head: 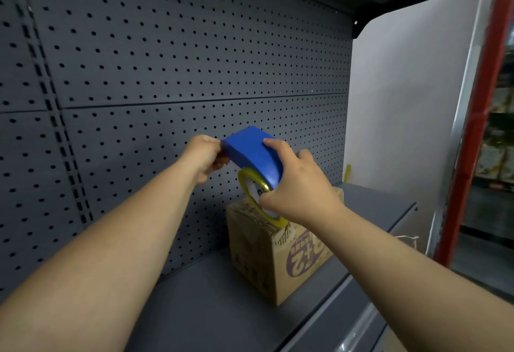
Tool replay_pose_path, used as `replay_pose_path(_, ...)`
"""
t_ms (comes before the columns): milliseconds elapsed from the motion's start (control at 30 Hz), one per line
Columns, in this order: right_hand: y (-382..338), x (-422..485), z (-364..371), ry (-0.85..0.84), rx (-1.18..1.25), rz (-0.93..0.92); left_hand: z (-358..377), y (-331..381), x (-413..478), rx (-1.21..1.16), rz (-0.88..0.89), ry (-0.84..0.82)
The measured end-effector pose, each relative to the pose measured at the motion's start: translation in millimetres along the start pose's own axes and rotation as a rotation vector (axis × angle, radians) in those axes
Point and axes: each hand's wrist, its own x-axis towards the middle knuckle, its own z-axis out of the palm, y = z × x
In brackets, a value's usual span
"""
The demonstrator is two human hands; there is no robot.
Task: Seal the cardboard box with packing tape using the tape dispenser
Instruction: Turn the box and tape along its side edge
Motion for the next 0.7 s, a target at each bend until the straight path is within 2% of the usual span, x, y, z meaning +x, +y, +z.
replay_pose_path(233,-2,-19,-21,0.005,-0.023,-0.028,-5,12,-10,-0.046,0.055,-0.050)
replay_pose_path(567,19,-52,-44,-0.066,-0.054,-0.037,-6,16,-8,-0.002,-0.003,0.024)
replay_pose_path(700,25,-62,-52,-0.148,-0.081,-0.056,-12,7,1,0.033,-0.062,0.074)
